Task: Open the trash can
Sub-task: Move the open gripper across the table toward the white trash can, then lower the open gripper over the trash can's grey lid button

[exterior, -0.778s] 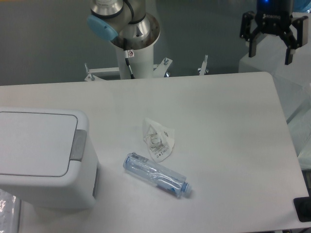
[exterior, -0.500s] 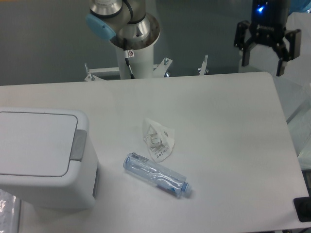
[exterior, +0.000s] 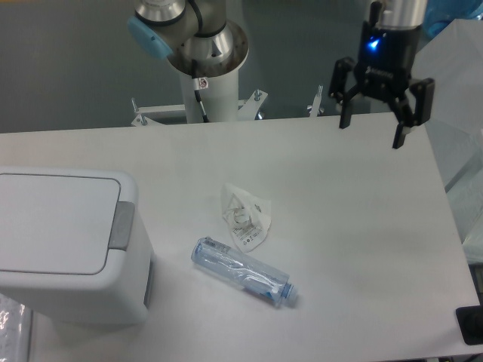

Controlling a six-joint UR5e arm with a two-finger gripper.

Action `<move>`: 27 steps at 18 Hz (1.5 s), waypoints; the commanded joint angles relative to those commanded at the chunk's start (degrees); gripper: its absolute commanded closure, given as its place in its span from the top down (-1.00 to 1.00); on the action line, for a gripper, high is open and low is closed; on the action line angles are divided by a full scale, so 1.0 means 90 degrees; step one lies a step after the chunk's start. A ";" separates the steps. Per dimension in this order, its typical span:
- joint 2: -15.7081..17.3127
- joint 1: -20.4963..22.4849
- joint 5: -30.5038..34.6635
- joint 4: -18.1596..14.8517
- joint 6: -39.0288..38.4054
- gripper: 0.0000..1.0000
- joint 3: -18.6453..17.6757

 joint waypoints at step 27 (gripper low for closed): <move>-0.0390 -0.2305 -0.0254 0.1875 -0.6975 1.00 -0.0186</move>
